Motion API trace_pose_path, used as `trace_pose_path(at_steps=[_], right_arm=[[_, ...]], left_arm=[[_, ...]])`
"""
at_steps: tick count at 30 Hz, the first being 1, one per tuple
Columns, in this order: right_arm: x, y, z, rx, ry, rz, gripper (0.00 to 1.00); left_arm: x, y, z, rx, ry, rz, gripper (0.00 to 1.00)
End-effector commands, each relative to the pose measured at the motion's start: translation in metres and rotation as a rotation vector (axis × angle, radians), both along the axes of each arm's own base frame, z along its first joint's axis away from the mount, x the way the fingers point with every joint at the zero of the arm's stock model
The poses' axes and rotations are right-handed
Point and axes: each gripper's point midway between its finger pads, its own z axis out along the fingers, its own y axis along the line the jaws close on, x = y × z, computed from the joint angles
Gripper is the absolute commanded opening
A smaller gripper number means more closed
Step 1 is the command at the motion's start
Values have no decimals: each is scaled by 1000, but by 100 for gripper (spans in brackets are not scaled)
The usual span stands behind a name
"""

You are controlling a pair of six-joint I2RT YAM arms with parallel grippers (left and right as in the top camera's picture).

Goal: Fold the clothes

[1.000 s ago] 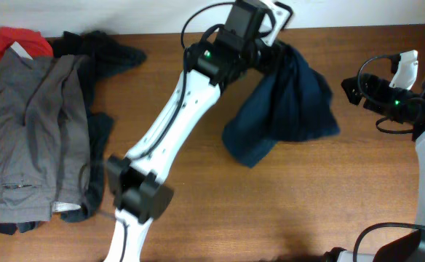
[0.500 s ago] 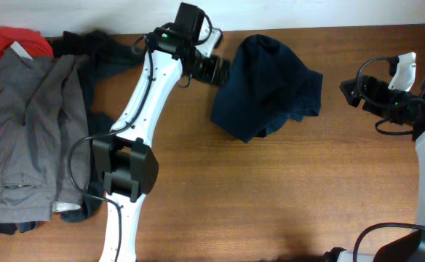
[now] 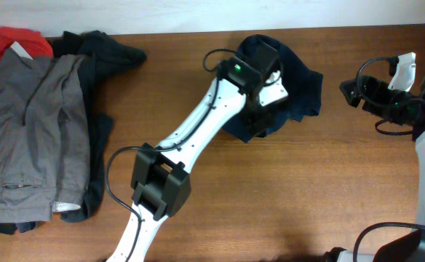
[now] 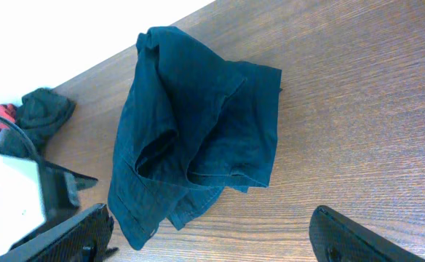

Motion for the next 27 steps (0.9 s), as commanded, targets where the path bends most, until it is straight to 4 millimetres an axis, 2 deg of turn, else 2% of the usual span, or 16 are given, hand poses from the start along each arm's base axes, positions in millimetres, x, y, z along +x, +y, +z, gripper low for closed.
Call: trace_pose_path(at_steps=[1, 6, 11, 17, 23, 27], right_arm=[[1, -1, -1, 6, 3, 7, 91], [-1, 1, -5, 13, 21, 11, 91], [0, 3, -5, 13, 21, 16, 91], [0, 3, -5, 12, 20, 16, 91], [0, 0, -6, -3, 22, 5, 92], [1, 0, -5, -4, 19, 5, 91]], left_arm=[[3, 7, -17, 68, -29, -19, 96], [7, 7, -47, 70, -38, 18, 95], [9, 3, -63, 58, -49, 26, 93], [14, -3, -66, 35, -71, 54, 92], [-4, -5, -69, 71, -36, 30, 92], [-1, -3, -76, 110, -80, 33, 93]])
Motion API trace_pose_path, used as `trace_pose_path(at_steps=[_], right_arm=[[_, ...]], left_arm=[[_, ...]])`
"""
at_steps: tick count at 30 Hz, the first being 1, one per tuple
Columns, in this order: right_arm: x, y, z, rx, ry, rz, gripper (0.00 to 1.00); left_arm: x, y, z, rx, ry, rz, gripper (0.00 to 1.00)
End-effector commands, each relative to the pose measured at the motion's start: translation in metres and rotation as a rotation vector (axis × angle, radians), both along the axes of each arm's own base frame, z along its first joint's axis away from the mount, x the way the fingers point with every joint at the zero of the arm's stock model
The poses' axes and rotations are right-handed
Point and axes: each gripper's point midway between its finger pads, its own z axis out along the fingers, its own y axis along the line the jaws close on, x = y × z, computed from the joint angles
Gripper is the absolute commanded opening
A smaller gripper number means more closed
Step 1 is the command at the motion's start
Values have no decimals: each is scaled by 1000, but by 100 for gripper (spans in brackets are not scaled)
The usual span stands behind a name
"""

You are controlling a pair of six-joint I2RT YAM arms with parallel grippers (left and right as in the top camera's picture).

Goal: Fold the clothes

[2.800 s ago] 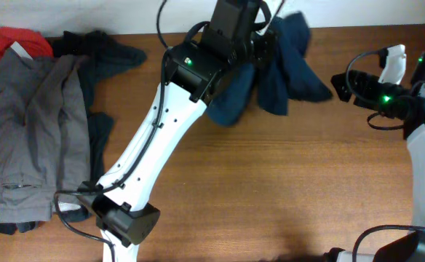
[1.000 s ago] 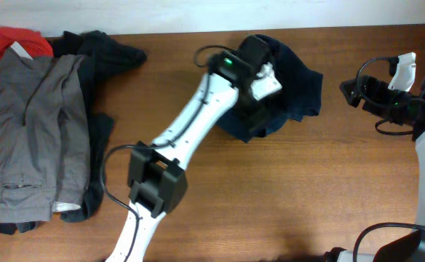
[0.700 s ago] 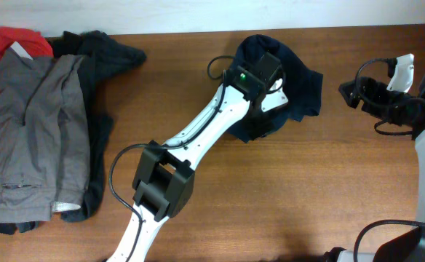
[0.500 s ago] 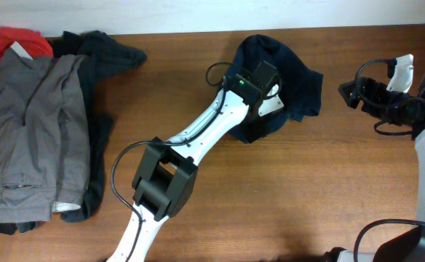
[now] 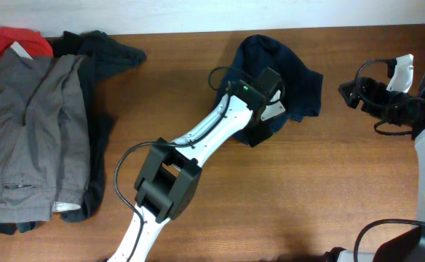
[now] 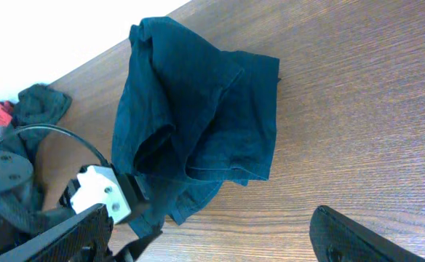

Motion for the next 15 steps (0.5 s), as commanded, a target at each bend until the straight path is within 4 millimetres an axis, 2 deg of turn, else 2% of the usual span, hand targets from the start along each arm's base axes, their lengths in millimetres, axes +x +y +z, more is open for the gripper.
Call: trace_pose_path(at_steps=[1, 5, 8, 11, 13, 15], right_arm=[[2, 0, 2, -14, -10, 8, 92], [2, 0, 2, -14, -10, 8, 92], [2, 0, 2, -14, -10, 8, 92], [2, 0, 2, -14, -10, 8, 92], [2, 0, 2, -14, -10, 8, 92], [2, 0, 2, -13, -9, 8, 92]], left_arm=[[-2, 1, -9, 46, -32, 10, 93], [-4, 7, -29, 76, -17, 24, 89], [6, 18, -38, 128, -66, 108, 72], [24, 31, -35, 171, -160, 219, 50], [31, 32, -32, 163, -193, 262, 45], [34, 30, -31, 150, -202, 265, 35]])
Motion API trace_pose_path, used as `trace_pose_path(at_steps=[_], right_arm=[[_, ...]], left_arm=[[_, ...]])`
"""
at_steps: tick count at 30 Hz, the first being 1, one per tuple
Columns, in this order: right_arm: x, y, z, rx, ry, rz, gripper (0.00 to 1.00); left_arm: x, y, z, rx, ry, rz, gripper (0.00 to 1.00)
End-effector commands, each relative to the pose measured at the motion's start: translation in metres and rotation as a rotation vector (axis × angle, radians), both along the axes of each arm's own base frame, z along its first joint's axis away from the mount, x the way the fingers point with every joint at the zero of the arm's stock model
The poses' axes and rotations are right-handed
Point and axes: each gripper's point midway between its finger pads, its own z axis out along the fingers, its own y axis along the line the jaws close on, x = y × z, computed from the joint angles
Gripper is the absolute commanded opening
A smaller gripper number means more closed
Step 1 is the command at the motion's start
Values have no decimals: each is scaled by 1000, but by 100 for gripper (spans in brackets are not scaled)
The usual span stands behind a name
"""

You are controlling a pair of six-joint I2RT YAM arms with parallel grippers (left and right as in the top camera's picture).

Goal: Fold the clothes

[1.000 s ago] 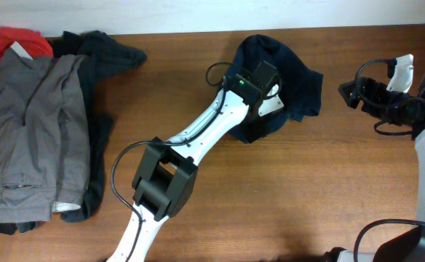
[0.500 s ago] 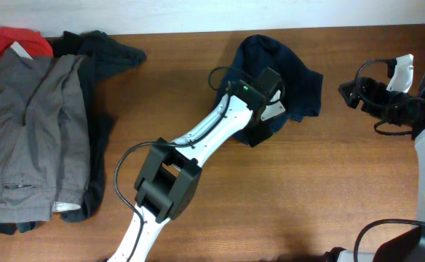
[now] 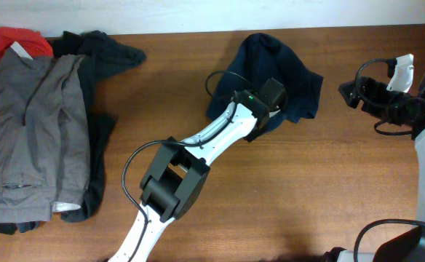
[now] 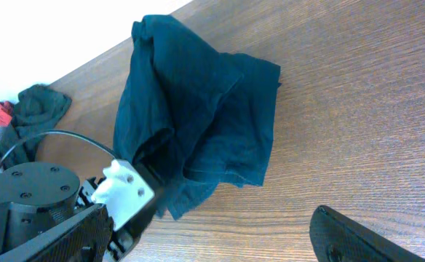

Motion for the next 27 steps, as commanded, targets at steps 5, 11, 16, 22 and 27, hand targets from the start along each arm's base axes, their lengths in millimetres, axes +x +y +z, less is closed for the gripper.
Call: trace_pose_path(at_steps=[5, 11, 16, 22, 27], right_arm=[[1, 1, 0, -10, -1, 8, 92], [-2, 2, -1, -3, 12, 9, 91], [-6, 25, -6, 14, 49, 63, 91], [-8, 74, -15, 16, 75, 188, 91], [-11, 117, -25, -6, 84, 296, 88]], left_arm=[[23, 13, 6, 19, -117, 150, 1], [46, 12, 91, -19, -250, 201, 1], [70, 15, 199, -189, -389, 246, 1], [77, 16, 227, -273, -416, 251, 0], [79, 19, 227, -271, -416, 256, 1]])
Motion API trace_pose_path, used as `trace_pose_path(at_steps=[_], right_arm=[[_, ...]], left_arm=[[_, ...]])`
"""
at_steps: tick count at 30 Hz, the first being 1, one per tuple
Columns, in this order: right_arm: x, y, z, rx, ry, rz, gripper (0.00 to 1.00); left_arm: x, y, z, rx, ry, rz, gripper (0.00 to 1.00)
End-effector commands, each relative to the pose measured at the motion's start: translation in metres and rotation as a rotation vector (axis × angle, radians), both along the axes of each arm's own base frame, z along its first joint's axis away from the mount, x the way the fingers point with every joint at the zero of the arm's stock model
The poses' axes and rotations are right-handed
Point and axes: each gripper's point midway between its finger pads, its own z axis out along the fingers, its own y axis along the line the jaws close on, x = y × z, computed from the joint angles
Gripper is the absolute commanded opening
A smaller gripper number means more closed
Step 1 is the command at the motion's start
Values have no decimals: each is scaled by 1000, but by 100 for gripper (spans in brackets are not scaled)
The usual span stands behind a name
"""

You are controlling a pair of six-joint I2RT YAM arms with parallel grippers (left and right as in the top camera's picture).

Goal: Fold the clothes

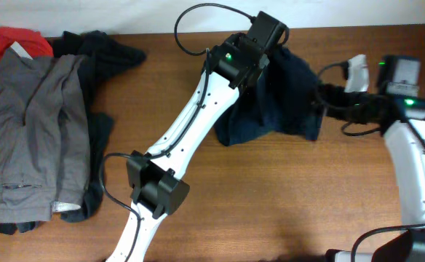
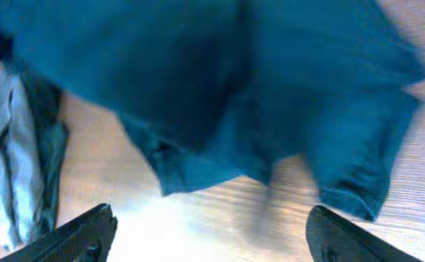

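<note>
A dark blue garment [image 1: 274,98] hangs lifted off the brown table [image 1: 285,196], its top bunched under my left gripper [image 1: 268,38], which is shut on it near the table's back edge. My right gripper [image 1: 320,97] has come in from the right and stands just at the garment's right edge. In the right wrist view the blue cloth [image 2: 220,80] fills the upper frame, blurred. My right gripper [image 2: 212,236] is open wide, with only bare table between its fingertips [image 2: 89,231].
A pile of clothes lies at the left end: grey trousers [image 1: 30,131], a black garment [image 1: 105,49] and a red item [image 1: 20,38]. The left arm's white links [image 1: 191,127] cross the middle of the table from its base [image 1: 153,193].
My left gripper was low at the garment's front edge; it is now high at the back, with the garment hanging from it. My right gripper has moved left, up to the cloth.
The blue garment lay crumpled on the table with my left gripper over it, then at its front edge. My right gripper stayed open at the far right. Now the left holds the garment up and the right is beside it.
</note>
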Motion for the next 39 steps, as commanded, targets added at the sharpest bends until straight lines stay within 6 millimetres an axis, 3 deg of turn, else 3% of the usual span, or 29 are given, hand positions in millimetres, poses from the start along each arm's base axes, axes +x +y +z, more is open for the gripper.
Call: trace_pose_path(at_steps=[1, 11, 19, 27, 32, 39], right_arm=[[-4, 31, -13, -18, 7, 82, 88], [-8, 121, -56, 20, 14, 251, 87], [-3, 163, -125, -180, 59, 304, 87], [-9, 180, -178, -280, 129, 325, 86], [-8, 169, -205, -318, 205, 234, 78], [4, 162, -210, -340, 195, 145, 69]], left_arm=[[-2, -1, 15, -36, -19, 2, 1], [3, -4, 24, -66, -56, 3, 1], [4, -8, 44, -109, -91, -4, 1], [7, -12, 56, -152, -121, -10, 1], [5, -15, 55, -156, -113, -19, 0], [3, -15, 53, -150, -104, -23, 0]])
